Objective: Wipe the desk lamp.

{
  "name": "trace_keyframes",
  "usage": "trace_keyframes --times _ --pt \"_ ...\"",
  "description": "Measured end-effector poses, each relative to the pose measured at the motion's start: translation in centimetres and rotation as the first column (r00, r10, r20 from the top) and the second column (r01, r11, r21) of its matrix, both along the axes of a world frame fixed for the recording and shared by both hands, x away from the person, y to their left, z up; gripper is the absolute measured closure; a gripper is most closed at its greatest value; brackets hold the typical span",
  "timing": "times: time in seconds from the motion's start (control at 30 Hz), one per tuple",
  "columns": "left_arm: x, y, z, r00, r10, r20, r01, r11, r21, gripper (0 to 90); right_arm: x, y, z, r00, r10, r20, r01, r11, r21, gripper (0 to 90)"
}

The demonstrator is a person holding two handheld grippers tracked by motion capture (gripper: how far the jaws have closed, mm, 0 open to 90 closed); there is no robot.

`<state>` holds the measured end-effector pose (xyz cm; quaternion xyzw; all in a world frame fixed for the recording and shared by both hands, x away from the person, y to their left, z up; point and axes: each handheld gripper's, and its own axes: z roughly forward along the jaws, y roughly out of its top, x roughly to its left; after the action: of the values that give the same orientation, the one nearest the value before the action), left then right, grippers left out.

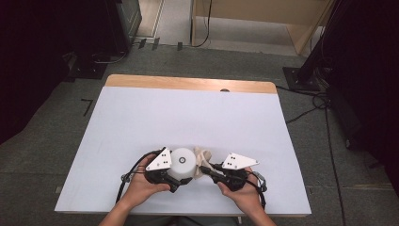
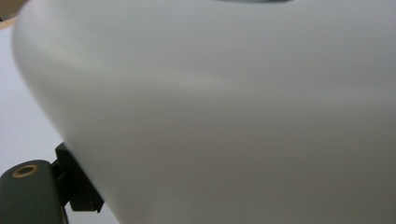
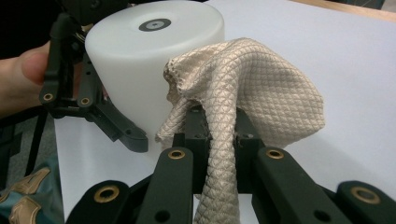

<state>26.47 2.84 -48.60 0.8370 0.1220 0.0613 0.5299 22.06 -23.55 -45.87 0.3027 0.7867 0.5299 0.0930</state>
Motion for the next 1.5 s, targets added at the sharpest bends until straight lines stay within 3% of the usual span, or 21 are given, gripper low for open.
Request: trace_keyframes --times 0.13,0.27,0.4,0.57,0.73,0.83,0.97,1.13,1.33,1.5 --pt "0.0 0.1 -0.2 1.0 -0.002 0.0 0.002 1.0 -0.009 7.8 -0.1 0.1 0.3 0.9998 0.015 0.01 -0.015 1.0 0.009 81.5" --pt "-0.1 0.2 -0.6 0.9999 0.013 -0.001 -0.013 0.9986 -0.051 7.7 -0.4 0.3 1.3 0.9988 0.015 0.046 -0.018 0.999 0.05 81.5" --pt "-0.1 0.3 -0.6 0.9999 0.015 -0.006 -0.016 0.9986 -0.051 7.8 -0.4 0.7 1.7 0.9977 0.017 0.066 -0.02 0.998 0.059 81.6" --pt "-0.2 0.2 -0.6 0.9998 0.02 0.006 -0.02 0.9989 -0.042 7.8 -0.3 0.7 0.3 0.9997 0.022 0.01 -0.022 0.999 0.037 81.6" --pt "-0.3 0.1 -0.5 0.9997 0.023 0.009 -0.023 0.999 -0.039 7.8 0.1 1.3 -2.7 0.9935 0.029 -0.11 -0.036 0.997 -0.064 81.6" --pt "-0.2 0.2 -0.5 0.9996 0.027 0.004 -0.027 0.9989 -0.039 7.9 0.2 1.4 -2.8 0.9924 0.029 -0.119 -0.039 0.996 -0.078 81.8" --pt "-0.2 0.3 -0.4 0.999 0.044 -0.004 -0.044 0.9982 -0.04 7.9 -0.3 1.5 -1.6 0.9975 0.035 -0.061 -0.04 0.996 -0.081 81.8" --pt "-0.3 0.2 -0.3 0.9981 0.062 0.002 -0.062 0.9978 -0.026 7.9 -1.0 1.3 1.0 0.9988 0.041 0.026 -0.041 0.999 -0.009 81.7" --pt "-0.6 -0.1 0.2 0.9957 0.091 0.015 -0.092 0.9957 0.017 8.0 -0.9 1.1 0.8 0.9994 0.033 0.015 -0.032 0.999 -0.021 81.9" --pt "-1.1 -0.4 1.1 0.9935 0.101 0.054 -0.104 0.9921 0.07 8.1 -0.9 0.5 2.6 0.9967 0.007 0.081 -0.01 0.999 0.038 82.0"
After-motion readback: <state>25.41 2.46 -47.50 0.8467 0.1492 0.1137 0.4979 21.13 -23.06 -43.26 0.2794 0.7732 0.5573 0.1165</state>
